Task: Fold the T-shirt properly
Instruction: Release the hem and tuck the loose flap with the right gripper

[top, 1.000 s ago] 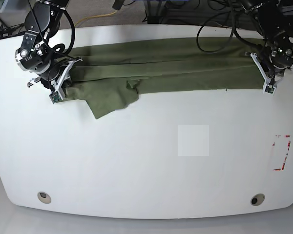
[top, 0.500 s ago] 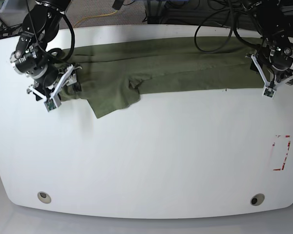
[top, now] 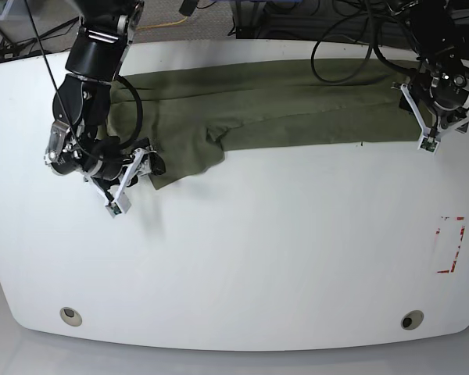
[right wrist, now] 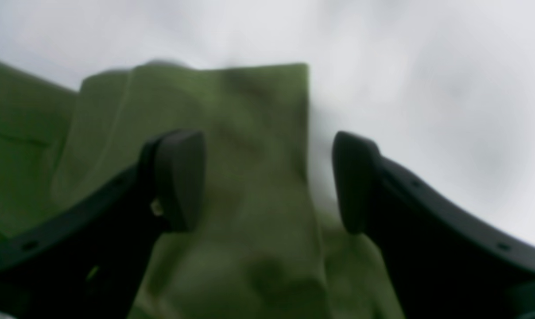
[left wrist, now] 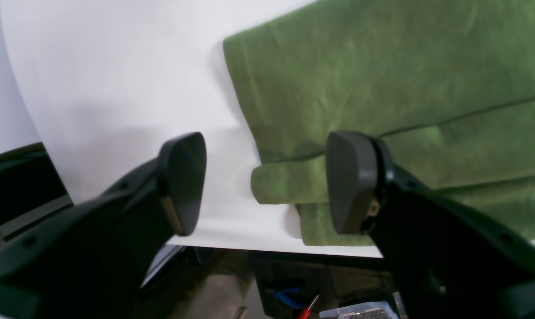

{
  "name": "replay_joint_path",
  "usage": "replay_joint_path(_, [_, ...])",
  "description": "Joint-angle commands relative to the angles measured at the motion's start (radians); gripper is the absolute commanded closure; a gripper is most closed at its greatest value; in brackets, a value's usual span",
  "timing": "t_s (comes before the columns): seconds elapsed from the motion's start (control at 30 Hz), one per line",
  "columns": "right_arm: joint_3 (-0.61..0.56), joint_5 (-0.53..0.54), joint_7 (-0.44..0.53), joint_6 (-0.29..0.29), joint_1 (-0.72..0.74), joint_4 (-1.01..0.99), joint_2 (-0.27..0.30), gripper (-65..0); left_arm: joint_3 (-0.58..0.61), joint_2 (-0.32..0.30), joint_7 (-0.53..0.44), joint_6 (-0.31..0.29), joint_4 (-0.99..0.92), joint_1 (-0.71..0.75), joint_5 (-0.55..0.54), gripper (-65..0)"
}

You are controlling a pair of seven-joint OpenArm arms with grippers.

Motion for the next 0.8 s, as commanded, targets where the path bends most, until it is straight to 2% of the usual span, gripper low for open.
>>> replay_joint_path(0.0, [-0.014, 0.008, 0.047, -0.001, 0.042, -0.062, 0.016, -43.0, -0.003, -0.009, -0.003, 0.002, 0.017, -0.004, 0.003, -39.6])
replay_joint_path(0.1, [-0.051, 0.009, 0.097, -0.001, 0.053, -0.122, 0.023, -43.0, -0.003, -0.009, -0.003, 0.002, 0.017, -0.004, 0.003, -39.6])
replay_joint_path(0.3, [-0.089, 0.008, 0.111, -0.001, 0.050, -0.137, 0.015, -42.0, -0.001, -0.009, -0.003, 0.002, 0.017, -0.004, 0.003, -39.6])
replay_joint_path(0.4, [-0.106, 0.006, 0.134, -0.001, 0.033, -0.139, 0.007, -31.7, -0.001, -0.007, -0.003, 0.002, 0.014, -0.005, 0.003, -39.6])
replay_joint_path(0.57, [-0.114, 0.006, 0.174, -0.001, 0.016, -0.134, -0.007, -1.0, -0.001, -0.007, -0.006, 0.002, 0.012, -0.005, 0.003, -39.6])
replay_joint_path(0.67, [-0.109, 0.011, 0.174, -0.001, 0.009, -0.090, -0.005, 0.0, -0.001, -0.007, -0.006, 0.002, 0.009, -0.005, 0.003, -39.6])
replay_joint_path(0.77, [-0.088, 0.011, 0.166, -0.001, -0.036, 0.044, -0.005, 0.0, -0.001, -0.007, -0.008, 0.002, 0.008, -0.005, 0.003, -39.6])
